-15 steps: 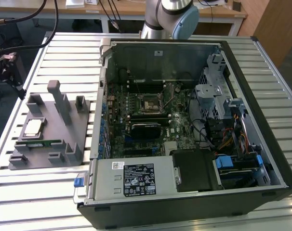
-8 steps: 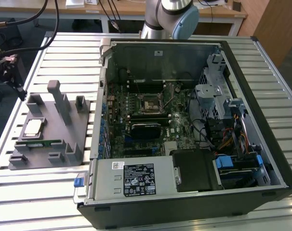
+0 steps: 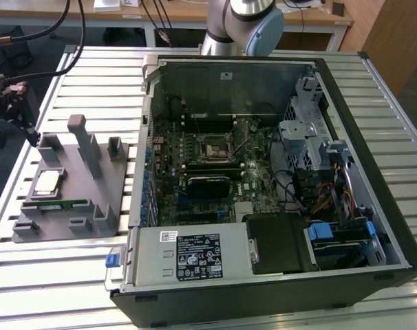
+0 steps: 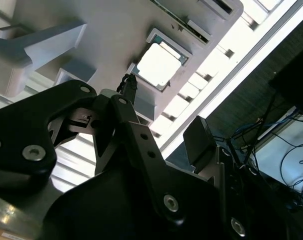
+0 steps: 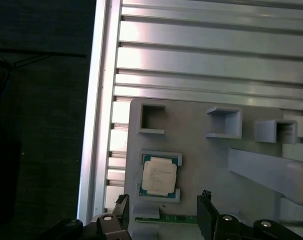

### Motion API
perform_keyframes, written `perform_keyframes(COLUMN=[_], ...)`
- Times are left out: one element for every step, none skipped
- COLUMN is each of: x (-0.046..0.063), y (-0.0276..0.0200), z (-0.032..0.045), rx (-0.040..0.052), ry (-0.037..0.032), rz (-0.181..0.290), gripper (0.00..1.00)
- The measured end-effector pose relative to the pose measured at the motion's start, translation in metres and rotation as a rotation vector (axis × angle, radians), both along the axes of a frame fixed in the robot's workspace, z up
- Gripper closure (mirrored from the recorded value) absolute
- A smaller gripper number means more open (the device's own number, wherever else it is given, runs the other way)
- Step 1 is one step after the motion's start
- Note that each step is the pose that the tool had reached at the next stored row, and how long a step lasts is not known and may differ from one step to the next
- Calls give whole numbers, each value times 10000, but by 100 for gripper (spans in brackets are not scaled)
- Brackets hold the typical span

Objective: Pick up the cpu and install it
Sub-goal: 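Pick up the cpu and move it towards the insertion slot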

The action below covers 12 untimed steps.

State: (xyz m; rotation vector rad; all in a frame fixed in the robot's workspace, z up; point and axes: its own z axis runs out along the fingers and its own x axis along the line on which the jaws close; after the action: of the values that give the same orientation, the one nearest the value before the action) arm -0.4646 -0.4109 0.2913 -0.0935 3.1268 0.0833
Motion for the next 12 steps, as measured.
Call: perform_keyframes(x=[0,0,0,0,0,0,0,0,-1,0,0,0], y=[0,0,0,0,0,0,0,-1,-1,-1,-1,-1], z=[-8,-17,-28,-40,-54,-69,-87,-105,-120,-135,-145,-154], rx=[0,0,0,0,0,-1,0,0,0,0,0,0], ry=[0,0,1,1,0,1,0,0,1,0,0,0], rz=[0,0,1,3,5,6,6,6,6,7,6,7], gripper=[35,35,35,35,35,35,35,35,35,35,35,35])
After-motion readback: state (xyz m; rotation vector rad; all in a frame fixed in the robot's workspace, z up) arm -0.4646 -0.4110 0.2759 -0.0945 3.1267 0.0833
